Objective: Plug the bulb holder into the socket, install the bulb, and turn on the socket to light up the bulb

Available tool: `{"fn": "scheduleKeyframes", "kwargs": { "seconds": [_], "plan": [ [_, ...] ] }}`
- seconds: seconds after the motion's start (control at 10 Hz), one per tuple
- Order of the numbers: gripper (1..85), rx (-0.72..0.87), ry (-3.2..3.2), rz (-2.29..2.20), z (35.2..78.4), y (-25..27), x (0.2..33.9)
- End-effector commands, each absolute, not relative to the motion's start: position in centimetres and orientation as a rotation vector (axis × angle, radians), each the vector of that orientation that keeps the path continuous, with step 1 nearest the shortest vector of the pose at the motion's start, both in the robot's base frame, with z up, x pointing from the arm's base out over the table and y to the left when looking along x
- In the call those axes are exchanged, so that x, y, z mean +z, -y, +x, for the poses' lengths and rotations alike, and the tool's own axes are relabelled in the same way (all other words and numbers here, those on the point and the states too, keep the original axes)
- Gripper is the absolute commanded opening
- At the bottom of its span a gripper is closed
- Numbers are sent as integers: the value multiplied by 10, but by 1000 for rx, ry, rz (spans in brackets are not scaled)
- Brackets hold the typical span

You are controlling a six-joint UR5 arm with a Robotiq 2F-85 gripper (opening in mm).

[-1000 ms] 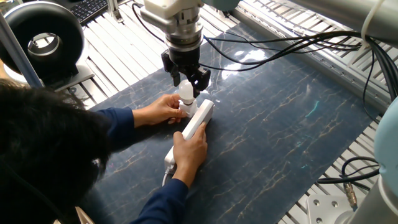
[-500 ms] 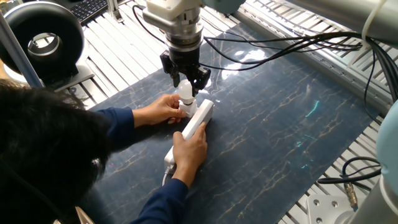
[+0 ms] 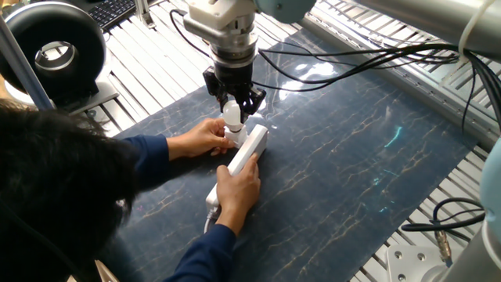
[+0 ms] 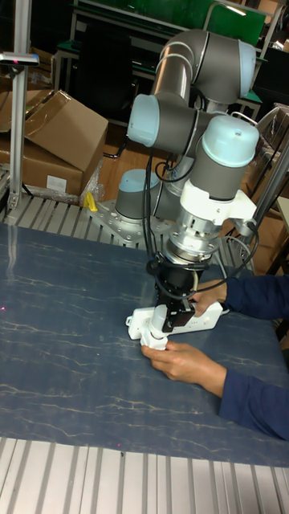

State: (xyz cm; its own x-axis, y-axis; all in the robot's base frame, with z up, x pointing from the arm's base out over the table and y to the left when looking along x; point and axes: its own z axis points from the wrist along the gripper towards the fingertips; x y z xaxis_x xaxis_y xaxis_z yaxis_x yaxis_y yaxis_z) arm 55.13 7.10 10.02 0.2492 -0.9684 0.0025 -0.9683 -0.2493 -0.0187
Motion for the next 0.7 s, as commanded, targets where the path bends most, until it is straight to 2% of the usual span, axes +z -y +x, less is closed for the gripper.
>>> {"fn": "scheduleKeyframes", "kwargs": {
  "seconds": [0.0,0.6],
  "plan": [
    [10,-49,-1977,-2414,552,-67,99],
    [10,2,-2096,-2372,542,-73,102]
  ]
}}
